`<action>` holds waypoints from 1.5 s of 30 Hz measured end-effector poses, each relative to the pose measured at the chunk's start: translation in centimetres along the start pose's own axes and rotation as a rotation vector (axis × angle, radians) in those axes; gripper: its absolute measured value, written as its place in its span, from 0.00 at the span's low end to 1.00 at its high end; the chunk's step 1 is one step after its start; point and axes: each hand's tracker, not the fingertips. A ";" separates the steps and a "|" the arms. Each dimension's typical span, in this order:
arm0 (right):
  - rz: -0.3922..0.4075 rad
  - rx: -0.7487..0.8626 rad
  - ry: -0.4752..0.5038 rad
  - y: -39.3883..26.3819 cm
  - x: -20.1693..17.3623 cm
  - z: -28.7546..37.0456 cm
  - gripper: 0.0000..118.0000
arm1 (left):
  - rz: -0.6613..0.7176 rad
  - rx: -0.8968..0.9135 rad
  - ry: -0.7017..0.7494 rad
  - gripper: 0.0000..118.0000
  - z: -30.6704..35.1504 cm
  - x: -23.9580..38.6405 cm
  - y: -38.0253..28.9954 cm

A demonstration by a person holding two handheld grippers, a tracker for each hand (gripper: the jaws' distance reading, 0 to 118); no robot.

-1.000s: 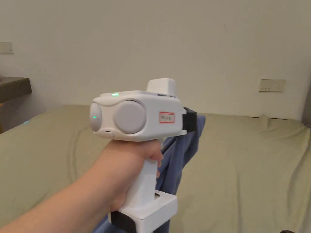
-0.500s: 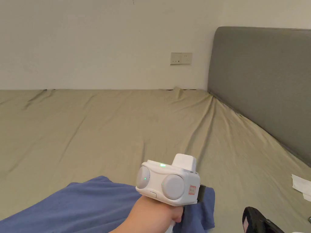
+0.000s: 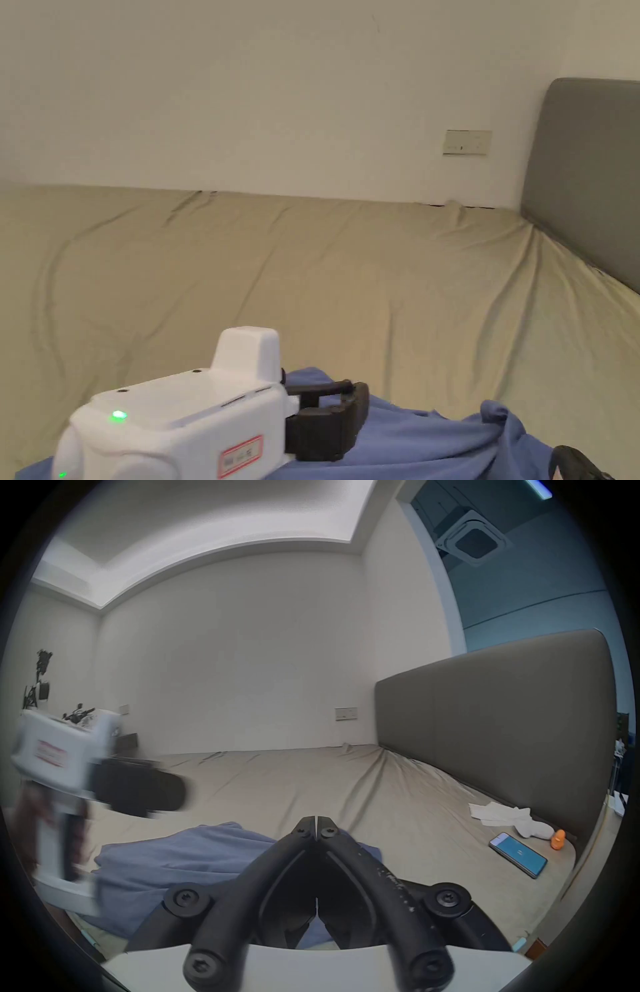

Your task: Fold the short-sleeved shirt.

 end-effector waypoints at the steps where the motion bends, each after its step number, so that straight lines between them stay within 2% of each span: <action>1: 0.008 0.000 0.034 -0.2 -0.9 -0.4 0.01 | 0.005 0.029 0.062 0.53 3.6 -2.1 -0.3; 2: 0.015 -0.003 0.062 -0.2 -1.7 -0.7 0.01 | -0.008 0.052 0.148 0.35 6.8 -4.2 -0.8; 3: 0.016 -0.009 0.082 -0.2 -2.4 -0.9 0.01 | -0.026 0.071 0.226 0.35 9.0 -5.9 -1.3; 4: 0.021 -0.013 0.110 -0.1 -3.3 -1.3 0.01 | -0.038 0.093 0.329 0.27 11.2 -7.9 -1.9; 6: 0.026 -0.029 0.153 -0.3 -5.1 -1.9 0.01 | -0.018 0.118 0.481 0.00 14.6 -11.8 -2.8; 9: 0.032 -0.036 0.214 -0.1 -7.4 -2.6 0.01 | 0.034 0.086 0.508 0.00 17.2 -15.2 -3.9; 11: 0.023 -0.035 0.250 0.4 -9.1 -2.9 0.01 | 0.009 0.137 0.472 0.00 17.9 -16.8 -4.3; 14: 0.030 -0.028 0.285 0.6 -11.0 -3.1 0.01 | -0.018 0.080 0.543 0.00 17.0 -18.3 -5.8; 17: 0.049 -0.027 0.309 0.6 -12.5 -2.9 0.01 | 0.036 0.036 0.468 0.00 17.2 -18.4 -7.4; 20: 0.046 -0.029 0.345 0.7 -13.0 -3.1 0.01 | 0.016 -0.019 0.466 0.00 16.3 -18.3 -8.3; 22: 0.049 -0.033 0.357 0.6 -13.4 -3.1 0.01 | 0.040 -0.045 0.435 0.00 15.1 -18.6 -8.0; 26: 0.074 -0.056 0.362 0.0 -13.0 -3.9 0.01 | 0.094 -0.048 0.484 0.00 9.9 -21.5 -5.3; 28: 0.061 -0.077 0.358 -0.1 -12.5 -4.6 0.01 | 0.063 -0.055 0.482 0.00 6.1 -23.9 -4.6; 29: 0.050 -0.085 0.353 -0.1 -12.6 -4.9 0.01 | 0.053 -0.099 0.534 0.02 3.9 -25.3 -4.6; 30: 0.036 -0.093 0.351 -0.2 -12.3 -5.1 0.01 | 0.081 -0.148 0.499 0.13 1.9 -26.5 -4.7; 32: 0.023 -0.102 0.347 -0.2 -11.7 -5.3 0.01 | 0.137 -0.224 0.473 0.83 -1.4 -29.0 -5.7; 33: 0.026 -0.105 0.342 -0.2 -11.7 -5.3 0.01 | 0.155 -0.279 0.510 0.83 -2.9 -29.9 -6.3; 34: 0.030 -0.106 0.330 -0.2 -11.5 -5.3 0.01 | 0.153 -0.364 0.542 0.92 -4.4 -30.8 -7.3; 35: 0.029 -0.105 0.325 -0.2 -11.1 -5.4 0.01 | 0.140 -0.356 0.557 1.00 -4.9 -31.2 -8.0; 36: 0.025 -0.104 0.323 -0.2 -10.8 -5.5 0.01 | 0.123 -0.348 0.551 0.98 -5.2 -31.4 -8.7; 37: 0.012 -0.099 0.323 -0.3 -10.6 -5.6 0.01 | 0.102 -0.409 0.561 0.80 -5.8 -31.5 -9.8; 38: 0.007 -0.098 0.326 -0.5 -10.3 -5.9 0.01 | 0.073 -0.467 0.592 0.68 -6.2 -31.1 -11.0; 39: 0.009 -0.100 0.322 -0.6 -10.1 -6.2 0.01 | -0.012 -0.347 0.596 0.67 -5.9 -30.1 -10.5; 40: 0.022 -0.110 0.297 -0.7 -9.9 -6.5 0.01 | 0.016 -0.389 0.592 0.62 -5.6 -29.0 -10.4; 42: 0.013 -0.117 0.286 -1.0 -9.2 -6.8 0.01 | -0.045 -0.381 0.607 0.44 -5.6 -27.2 -10.9; 43: -0.008 -0.130 0.285 -1.1 -8.7 -6.9 0.01 | -0.067 -0.390 0.541 0.12 -5.6 -25.9 -11.6; 44: -0.016 -0.141 0.271 -1.1 -8.3 -7.1 0.01 | -0.138 -0.388 0.625 0.03 -5.4 -25.4 -12.0; 45: -0.022 -0.139 0.255 -1.1 -7.9 -7.1 0.01 | -0.199 -0.370 0.642 0.03 -5.3 -25.2 -12.3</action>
